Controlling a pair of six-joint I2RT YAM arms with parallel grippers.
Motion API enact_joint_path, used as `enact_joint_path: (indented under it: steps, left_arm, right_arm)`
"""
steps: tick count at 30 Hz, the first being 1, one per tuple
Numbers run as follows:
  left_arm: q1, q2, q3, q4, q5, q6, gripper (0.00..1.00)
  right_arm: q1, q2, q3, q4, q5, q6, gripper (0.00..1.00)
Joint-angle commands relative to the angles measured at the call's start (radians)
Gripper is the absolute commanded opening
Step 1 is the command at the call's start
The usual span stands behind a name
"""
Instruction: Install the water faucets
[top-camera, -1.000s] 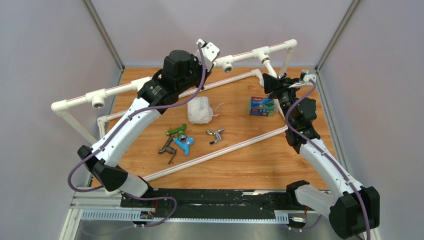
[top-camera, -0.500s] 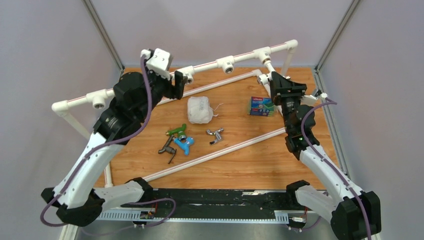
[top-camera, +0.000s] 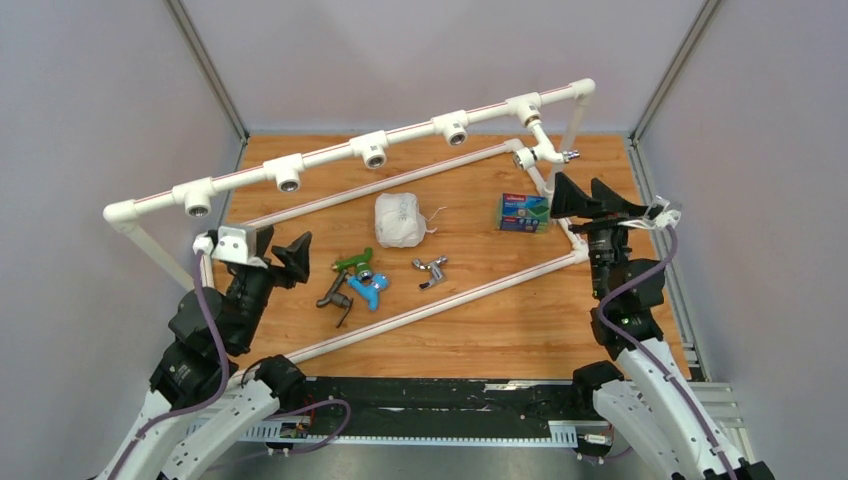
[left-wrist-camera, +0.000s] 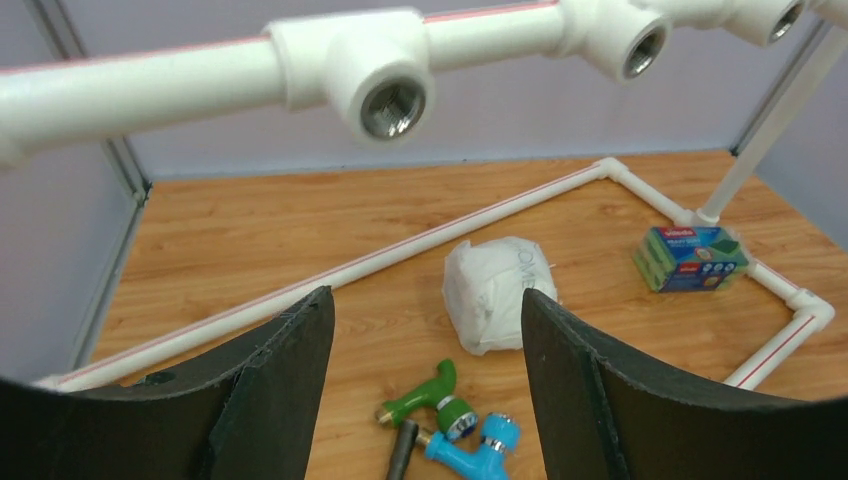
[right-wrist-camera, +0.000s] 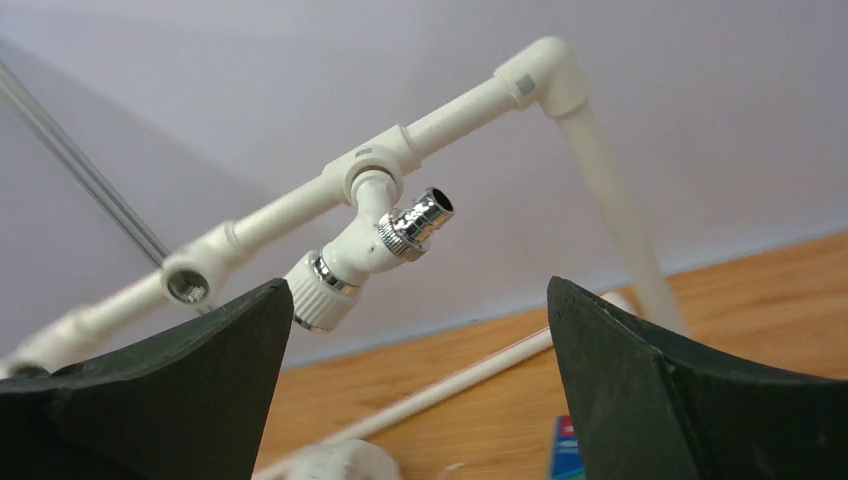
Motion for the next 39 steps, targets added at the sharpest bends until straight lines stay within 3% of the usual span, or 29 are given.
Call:
enact_joint_path:
  steps: [1, 6, 10, 17, 23, 28, 34, 39]
  left_arm:
    - [0.000, -0.138, -0.174, 0.054, -0.108, -0.044, 0.75]
    - [0.000, -0.241, -0.307, 0.107, -0.168, -0.041, 0.77]
    - [0.000, -0.272, -0.362, 0.139, -0.226, -0.019, 0.80]
    - [0.000, -0.259, -0.406, 0.182, -0.306, 0.009, 0.84]
    - [0.002, -0.255, -0.423, 0.182, -0.334, 0.021, 0.87]
    - [0.002, -0.259, -0.420, 0.173, -0.361, 0.016, 0.87]
    - [0.002, -0.270, -0.419, 0.160, -0.389, 0.012, 0.87]
    - [0.002, -0.278, -0.419, 0.160, -0.392, 0.010, 0.88]
  right_arm:
    - [-0.001, -0.041, 0.082, -0.152, -0.302, -0.857, 1.00]
    - [-0.001, -0.026, 0.178, -0.356, -0.398, -1.517, 1.00]
    - [0.001, -0.009, 0.189, -0.383, -0.436, -1.923, 1.00]
    - [0.021, 0.083, 0.242, -0.358, -0.401, -2.288, 1.00]
    - [0.062, 0.190, 0.320, -0.335, -0.381, -2.391, 1.00]
    - [0.095, 0.291, 0.377, -0.315, -0.360, -2.399, 0.93]
    - [0.095, 0.373, 0.402, -0.298, -0.312, -2.323, 0.77]
    - [0.096, 0.388, 0.420, -0.286, -0.303, -2.047, 0.52]
